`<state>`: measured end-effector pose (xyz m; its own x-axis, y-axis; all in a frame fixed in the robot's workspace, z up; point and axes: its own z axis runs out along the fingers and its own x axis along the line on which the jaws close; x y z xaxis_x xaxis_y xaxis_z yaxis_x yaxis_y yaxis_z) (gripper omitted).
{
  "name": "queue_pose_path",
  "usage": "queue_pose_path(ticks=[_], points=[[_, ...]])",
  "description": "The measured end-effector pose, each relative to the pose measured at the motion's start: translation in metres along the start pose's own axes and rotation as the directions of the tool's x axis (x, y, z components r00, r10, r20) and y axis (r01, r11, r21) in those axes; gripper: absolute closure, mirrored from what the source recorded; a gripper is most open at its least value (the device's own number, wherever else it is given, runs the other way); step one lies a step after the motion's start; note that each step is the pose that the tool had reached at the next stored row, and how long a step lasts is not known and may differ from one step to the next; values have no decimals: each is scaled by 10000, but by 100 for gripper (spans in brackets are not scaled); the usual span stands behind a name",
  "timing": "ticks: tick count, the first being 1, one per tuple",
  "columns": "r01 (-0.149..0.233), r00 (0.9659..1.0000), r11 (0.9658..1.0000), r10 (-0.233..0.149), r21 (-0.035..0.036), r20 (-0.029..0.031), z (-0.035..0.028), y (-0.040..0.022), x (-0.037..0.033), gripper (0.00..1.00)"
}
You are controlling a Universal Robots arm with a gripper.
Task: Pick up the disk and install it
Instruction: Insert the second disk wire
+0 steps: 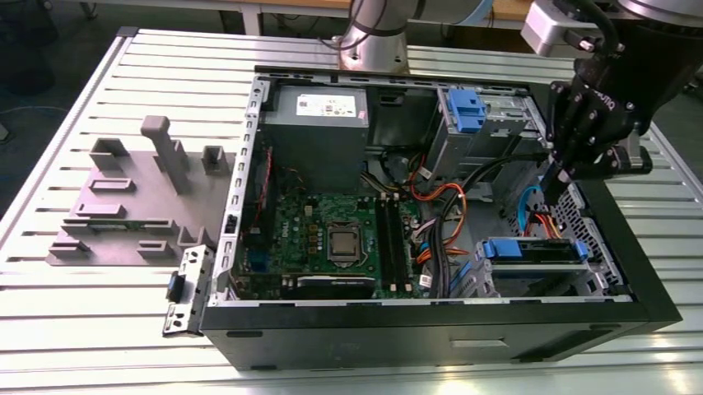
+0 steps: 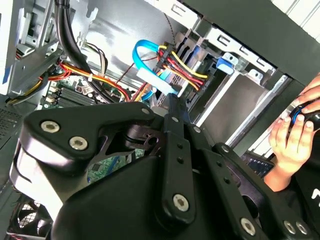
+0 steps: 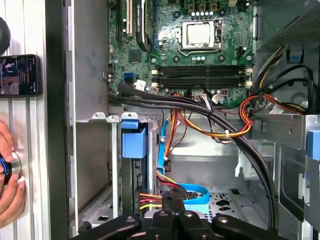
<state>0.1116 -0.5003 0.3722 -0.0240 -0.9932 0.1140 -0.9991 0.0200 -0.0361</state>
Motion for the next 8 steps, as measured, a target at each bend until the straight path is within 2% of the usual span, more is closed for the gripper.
queue_pose_path(ticks=[2,6,7,8], points=[[6,10000,10000,-6,-48,-36,5,-15,-13,89],[6,10000,10000,-6,-61,-46,4,-23,-25,89],[6,10000,10000,-6,-61,-46,5,-23,-25,83],[7,10000,10000,-7,-61,-46,4,-24,-25,83]])
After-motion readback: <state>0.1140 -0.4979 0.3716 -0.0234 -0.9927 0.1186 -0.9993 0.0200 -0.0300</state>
